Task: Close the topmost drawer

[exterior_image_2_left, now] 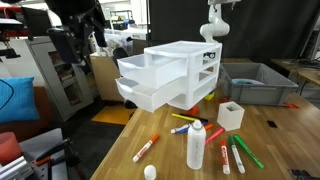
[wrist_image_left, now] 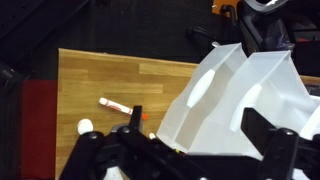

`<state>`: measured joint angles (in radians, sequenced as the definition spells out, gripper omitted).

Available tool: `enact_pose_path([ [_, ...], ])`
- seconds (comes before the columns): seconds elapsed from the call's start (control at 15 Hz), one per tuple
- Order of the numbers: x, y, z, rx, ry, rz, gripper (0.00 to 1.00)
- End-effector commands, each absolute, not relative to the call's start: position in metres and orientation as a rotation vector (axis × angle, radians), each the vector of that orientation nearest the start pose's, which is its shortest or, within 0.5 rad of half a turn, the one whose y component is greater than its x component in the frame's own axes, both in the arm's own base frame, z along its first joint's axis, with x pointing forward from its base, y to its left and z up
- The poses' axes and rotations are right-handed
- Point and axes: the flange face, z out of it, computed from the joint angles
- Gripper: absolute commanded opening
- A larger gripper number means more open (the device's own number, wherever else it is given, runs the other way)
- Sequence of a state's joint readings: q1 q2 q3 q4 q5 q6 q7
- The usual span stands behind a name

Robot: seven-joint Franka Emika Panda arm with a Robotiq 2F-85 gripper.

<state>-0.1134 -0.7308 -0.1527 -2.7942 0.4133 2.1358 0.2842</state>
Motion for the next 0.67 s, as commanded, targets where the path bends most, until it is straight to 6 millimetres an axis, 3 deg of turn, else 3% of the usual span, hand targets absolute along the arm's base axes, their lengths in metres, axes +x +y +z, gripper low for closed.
enact_pose_path([
  [0.0,0.329,-0.076,0.418,-2.437,0.921,-0.168,1.00],
  [0.27,0.339,-0.077,0.415,-2.391,0.858,-0.247,1.00],
  [0.6,0.347,-0.056,0.383,-2.376,0.840,-0.108,0.97],
])
